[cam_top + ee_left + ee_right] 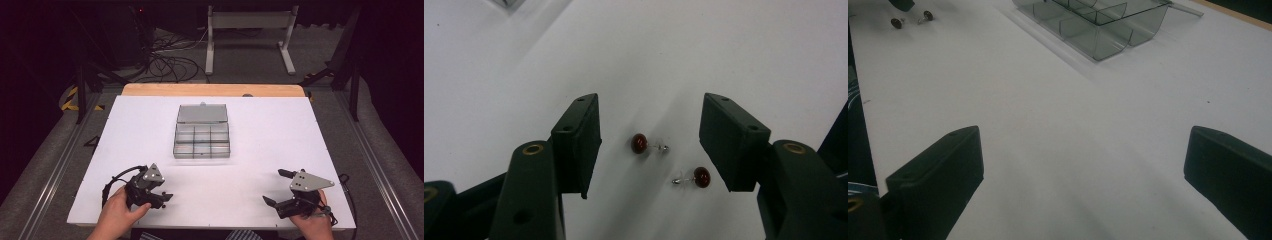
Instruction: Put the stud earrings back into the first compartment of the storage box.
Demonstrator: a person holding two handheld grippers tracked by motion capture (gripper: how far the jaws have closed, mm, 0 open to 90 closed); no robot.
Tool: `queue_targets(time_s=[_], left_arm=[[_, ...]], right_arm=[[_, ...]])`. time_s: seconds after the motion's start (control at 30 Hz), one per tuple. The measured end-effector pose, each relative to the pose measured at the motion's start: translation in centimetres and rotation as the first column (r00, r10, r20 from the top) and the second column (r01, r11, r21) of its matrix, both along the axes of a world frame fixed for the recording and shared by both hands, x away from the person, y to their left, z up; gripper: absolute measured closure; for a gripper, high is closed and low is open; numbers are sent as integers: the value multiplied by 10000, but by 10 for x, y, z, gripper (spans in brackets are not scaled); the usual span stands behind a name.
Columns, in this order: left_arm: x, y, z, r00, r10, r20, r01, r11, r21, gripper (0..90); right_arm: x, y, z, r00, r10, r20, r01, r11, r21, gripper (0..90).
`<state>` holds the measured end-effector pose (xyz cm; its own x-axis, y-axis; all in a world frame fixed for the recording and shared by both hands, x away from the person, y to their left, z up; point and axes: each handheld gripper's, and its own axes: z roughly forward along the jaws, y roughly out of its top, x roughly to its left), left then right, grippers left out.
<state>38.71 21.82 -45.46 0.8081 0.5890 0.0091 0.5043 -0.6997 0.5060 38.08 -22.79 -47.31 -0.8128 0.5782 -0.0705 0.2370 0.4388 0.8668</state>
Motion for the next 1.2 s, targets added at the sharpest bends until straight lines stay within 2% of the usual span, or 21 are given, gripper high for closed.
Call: queue_targets(time_s=[0.1, 0.13, 0.2, 0.47, 0.67, 0.77, 1.0, 1.1, 1.17, 1.2], left_arm=[[0, -2, -1, 10000, -53, -47, 54, 9998, 168, 440], [1, -2, -2, 9999, -122, 111, 118, 9994, 315, 455], [0, -5, -5, 10000, -96, -24, 97, 9982, 590, 477], [0, -9, -11, 9996, -250, -150, 264, 9938, 1082, 548], [1, -9, -11, 9989, -308, -340, 340, 9945, 990, 630], [2, -9, -11, 9974, -481, -540, 529, 9944, 915, 690], [2, -8, -10, 9973, -480, -557, 530, 9944, 916, 705], [2, -8, -8, 9979, -452, -457, 487, 9957, 792, 705], [2, -6, -4, 9987, -424, -298, 439, 9979, 484, 705], [2, -6, -4, 9987, -424, -298, 439, 9979, 484, 705]], right_arm=[[0, 0, 0, 10000, -7, -3, 7, 10000, -6, 33], [0, 0, 0, 10000, -6, -11, 6, 10000, 2, 33], [0, 0, 0, 10000, 5, -4, -5, 10000, -29, 33], [0, -1, 0, 10000, -10, 2, 10, 10000, -16, 33], [0, -1, 0, 10000, -5, 4, 5, 10000, 0, 33], [0, -2, 0, 10000, -7, 27, 7, 10000, 15, 33], [0, -1, 0, 10000, 16, 19, -16, 10000, 22, 33], [0, -1, 0, 10000, 16, 17, -16, 10000, 38, 33], [0, -1, 0, 10000, 8, 16, -8, 10000, 27, 33], [0, -1, 0, 10000, 8, 16, -8, 10000, 27, 33]])
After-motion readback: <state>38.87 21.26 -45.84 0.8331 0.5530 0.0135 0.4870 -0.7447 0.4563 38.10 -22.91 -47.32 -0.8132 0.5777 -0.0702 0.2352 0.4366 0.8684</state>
